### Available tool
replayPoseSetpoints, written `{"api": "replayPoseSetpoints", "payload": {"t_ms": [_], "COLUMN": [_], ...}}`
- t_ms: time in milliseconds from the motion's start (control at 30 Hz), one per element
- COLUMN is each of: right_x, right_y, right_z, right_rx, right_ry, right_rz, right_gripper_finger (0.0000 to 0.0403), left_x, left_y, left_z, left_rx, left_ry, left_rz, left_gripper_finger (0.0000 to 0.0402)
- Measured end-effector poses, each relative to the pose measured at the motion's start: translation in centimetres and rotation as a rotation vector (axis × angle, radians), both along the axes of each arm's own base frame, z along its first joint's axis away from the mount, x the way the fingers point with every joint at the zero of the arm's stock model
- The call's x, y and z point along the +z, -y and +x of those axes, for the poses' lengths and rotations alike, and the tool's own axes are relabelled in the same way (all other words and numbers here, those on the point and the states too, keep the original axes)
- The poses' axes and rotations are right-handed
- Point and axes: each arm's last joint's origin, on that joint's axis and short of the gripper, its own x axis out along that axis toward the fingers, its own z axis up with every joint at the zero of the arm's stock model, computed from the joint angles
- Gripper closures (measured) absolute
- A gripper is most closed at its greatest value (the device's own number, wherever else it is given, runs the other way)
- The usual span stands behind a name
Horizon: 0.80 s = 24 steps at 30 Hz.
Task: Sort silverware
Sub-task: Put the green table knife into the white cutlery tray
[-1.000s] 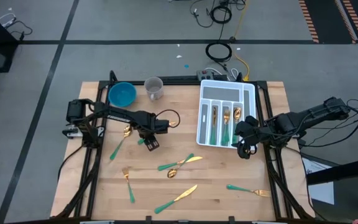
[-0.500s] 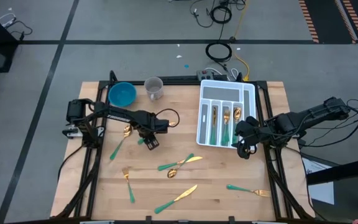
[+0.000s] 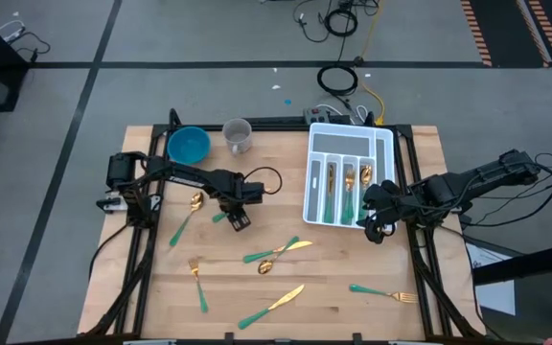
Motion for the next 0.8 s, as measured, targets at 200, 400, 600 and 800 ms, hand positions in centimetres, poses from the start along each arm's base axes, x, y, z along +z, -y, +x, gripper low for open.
{"api": "replayPoseSetpoints", "payload": {"t_ms": [200,400,600,800], "right_x": [0.0,0.0,0.0,0.0], "right_y": [0.0,0.0,0.0,0.0], "right_z": [0.0,0.0,0.0,0.0], "right_rx": [-0.006,-0.005,-0.005,-0.006], "right_ry": [0.001,0.000,0.000,0.001], "right_rz": [0.003,0.002,0.003,0.004], "right_gripper_finger": [0.0144,0.0144,0.0144,0.0144], "left_x": [0.4,0.4,-0.4,-0.6], "left_y": [0.1,0.1,-0.1,-0.1], "left_z": [-0.6,-1.0,-1.1,-0.9], "left_rx": [-0.026,-0.080,-0.106,-0.105], "left_ry": [-0.039,-0.064,-0.066,-0.064], "left_rz": [-0.023,-0.047,-0.086,-0.098], "left_gripper_finger": [0.0226,0.0226,0.0226,0.0265]}}
